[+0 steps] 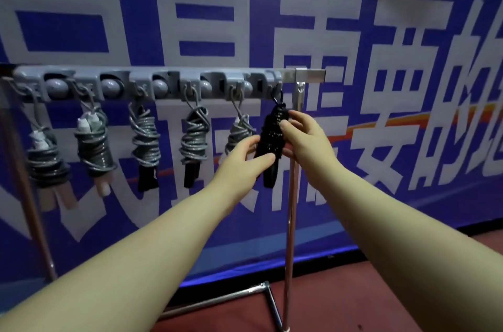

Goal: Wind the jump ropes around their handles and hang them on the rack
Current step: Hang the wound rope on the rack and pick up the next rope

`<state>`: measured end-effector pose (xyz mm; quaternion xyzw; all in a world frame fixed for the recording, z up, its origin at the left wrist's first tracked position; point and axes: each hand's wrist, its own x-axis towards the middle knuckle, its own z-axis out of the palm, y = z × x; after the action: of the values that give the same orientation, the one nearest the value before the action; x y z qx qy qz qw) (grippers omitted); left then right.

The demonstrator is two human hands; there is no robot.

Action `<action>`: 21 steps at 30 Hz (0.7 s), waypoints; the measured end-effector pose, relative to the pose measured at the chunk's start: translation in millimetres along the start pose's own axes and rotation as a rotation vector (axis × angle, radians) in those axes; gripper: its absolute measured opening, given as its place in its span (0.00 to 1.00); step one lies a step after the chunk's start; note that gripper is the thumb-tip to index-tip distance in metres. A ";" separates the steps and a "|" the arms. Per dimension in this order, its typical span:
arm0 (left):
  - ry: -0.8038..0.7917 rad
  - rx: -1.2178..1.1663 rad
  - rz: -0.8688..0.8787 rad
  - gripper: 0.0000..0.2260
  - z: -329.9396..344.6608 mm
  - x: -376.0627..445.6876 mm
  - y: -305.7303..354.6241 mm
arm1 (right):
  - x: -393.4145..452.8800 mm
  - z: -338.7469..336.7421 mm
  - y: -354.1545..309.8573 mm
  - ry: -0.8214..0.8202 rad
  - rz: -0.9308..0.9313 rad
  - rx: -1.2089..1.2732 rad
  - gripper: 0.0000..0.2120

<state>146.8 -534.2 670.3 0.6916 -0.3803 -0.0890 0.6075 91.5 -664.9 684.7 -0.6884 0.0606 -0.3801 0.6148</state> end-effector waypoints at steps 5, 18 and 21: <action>-0.030 0.039 -0.118 0.16 29.8 -48.4 -81.0 | -75.7 -10.6 105.1 0.024 0.266 -0.082 0.10; -0.261 -0.111 -1.200 0.15 151.5 -334.4 -426.6 | -450.5 -106.6 458.4 -0.354 1.309 -0.824 0.31; -0.304 -0.155 -1.321 0.15 166.2 -377.1 -459.9 | -478.4 -127.0 496.9 -0.338 1.248 -1.070 0.37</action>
<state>-20.3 -436.1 84.1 0.7130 0.0480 -0.5643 0.4134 -130.3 -620.6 20.8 -0.7752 0.5093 0.2181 0.3035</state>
